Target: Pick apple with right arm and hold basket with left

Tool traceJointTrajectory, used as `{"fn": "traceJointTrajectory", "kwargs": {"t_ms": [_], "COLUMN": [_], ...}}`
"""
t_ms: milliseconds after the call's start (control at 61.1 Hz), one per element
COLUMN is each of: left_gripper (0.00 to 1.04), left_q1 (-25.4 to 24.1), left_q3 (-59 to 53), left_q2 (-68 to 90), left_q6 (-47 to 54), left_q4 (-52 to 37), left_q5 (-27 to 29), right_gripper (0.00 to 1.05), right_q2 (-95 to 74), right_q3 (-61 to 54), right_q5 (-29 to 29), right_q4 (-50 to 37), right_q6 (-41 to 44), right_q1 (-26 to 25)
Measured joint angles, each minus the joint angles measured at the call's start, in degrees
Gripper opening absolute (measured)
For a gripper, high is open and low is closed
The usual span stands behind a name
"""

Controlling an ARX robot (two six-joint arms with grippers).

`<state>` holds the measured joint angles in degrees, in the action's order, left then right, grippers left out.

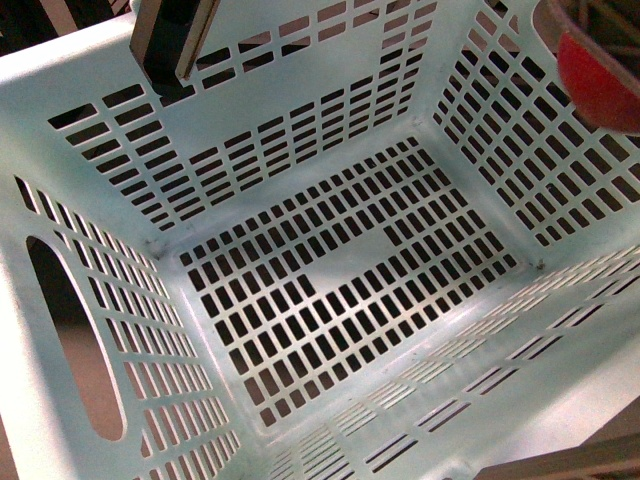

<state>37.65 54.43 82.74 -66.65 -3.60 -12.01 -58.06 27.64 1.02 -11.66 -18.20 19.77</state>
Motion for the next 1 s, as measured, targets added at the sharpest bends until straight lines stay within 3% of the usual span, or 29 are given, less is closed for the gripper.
{"fn": "traceJointTrajectory", "kwargs": {"t_ms": [213, 344, 459, 524, 737, 802, 901, 999], "left_gripper": [0.06, 0.06, 0.06, 0.06, 0.06, 0.06, 0.06, 0.06], "left_q1": [0.0, 0.0, -0.1, 0.0, 0.0, 0.0, 0.0, 0.0], "left_q3": [0.0, 0.0, 0.0, 0.0, 0.0, 0.0, 0.0, 0.0], "left_q2": [0.1, 0.3, 0.3, 0.3, 0.3, 0.3, 0.3, 0.3], "left_q6": [0.3, 0.2, 0.8, 0.7, 0.3, 0.4, 0.5, 0.5], "left_q4": [0.1, 0.2, 0.2, 0.2, 0.2, 0.2, 0.2, 0.2], "left_q5": [-0.2, 0.4, 0.7, 0.2, -0.3, 0.1, 0.2, 0.1], "right_gripper": [0.96, 0.96, 0.79, 0.69, 0.34, 0.22, 0.06, 0.02], "right_q2": [3.1, 8.6, 12.8, 14.4, 19.8, 21.8, 24.2, 26.4], "right_q3": [-0.1, -2.3, -10.4, -13.2, -18.5, -19.8, -21.1, -22.3], "right_q5": [5.6, 15.9, 8.7, 6.4, 4.0, -0.3, -0.5, -1.0], "right_q4": [0.0, 1.1, -12.9, -16.7, -16.9, -16.2, -15.3, -14.1], "right_q6": [-0.2, 1.5, 10.1, 13.5, 16.9, 17.4, 17.6, 17.9], "right_q1": [-2.4, -6.7, -11.0, -11.8, -14.4, -17.6, -19.5, -19.5]}}
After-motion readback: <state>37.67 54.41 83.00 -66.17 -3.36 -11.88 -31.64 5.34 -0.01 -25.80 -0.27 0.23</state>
